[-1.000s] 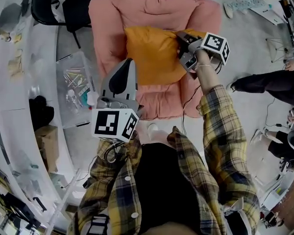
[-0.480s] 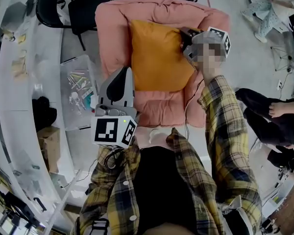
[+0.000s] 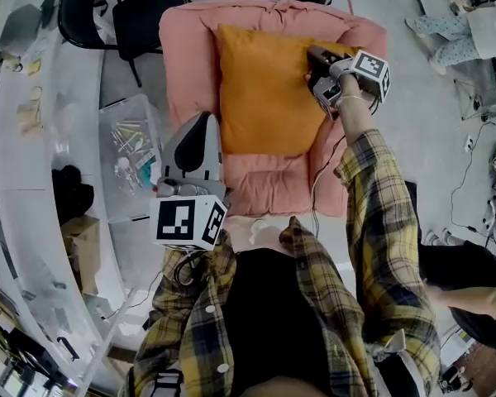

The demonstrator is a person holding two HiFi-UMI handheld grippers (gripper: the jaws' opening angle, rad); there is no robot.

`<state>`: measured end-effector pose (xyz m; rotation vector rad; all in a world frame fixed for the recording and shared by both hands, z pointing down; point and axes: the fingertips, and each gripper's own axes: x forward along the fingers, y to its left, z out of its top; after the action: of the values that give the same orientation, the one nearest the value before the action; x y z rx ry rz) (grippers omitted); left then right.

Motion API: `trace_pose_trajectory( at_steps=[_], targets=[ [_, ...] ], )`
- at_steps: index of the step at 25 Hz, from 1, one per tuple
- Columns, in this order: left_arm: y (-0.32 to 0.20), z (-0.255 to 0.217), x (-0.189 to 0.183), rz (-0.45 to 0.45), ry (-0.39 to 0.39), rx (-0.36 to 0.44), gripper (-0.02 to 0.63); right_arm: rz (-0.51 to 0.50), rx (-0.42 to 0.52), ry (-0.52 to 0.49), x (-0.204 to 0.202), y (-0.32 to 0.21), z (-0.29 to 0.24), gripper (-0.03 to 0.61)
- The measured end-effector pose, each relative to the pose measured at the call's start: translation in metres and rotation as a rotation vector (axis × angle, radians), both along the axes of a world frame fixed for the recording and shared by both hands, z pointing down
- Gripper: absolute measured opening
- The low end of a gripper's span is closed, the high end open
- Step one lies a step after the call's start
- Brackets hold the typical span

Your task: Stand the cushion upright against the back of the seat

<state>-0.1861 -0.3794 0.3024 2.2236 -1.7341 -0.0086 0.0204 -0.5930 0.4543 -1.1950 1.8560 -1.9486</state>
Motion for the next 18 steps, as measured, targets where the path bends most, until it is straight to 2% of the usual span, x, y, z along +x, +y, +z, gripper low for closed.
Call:
trace_pose_trajectory(
  at_steps=[5, 10, 18],
  targets=[
    [0.011, -0.002, 0.000, 0.011, 0.001, 0.013, 0.005, 0.014, 0.015, -0.015, 0.001, 0.013, -0.006, 0.032],
    [0.024, -0.017, 0.003, 0.039, -0.004, 0.044, 0.005, 0.014, 0.093, -0.119, -0.002, 0.036, -0.037, 0.032],
    [0.049, -0.040, 0.030, 0.099, -0.008, 0.098, 0.005, -0.081, 0.341, -0.299, -0.009, 0.101, -0.138, 0.066]
  ],
)
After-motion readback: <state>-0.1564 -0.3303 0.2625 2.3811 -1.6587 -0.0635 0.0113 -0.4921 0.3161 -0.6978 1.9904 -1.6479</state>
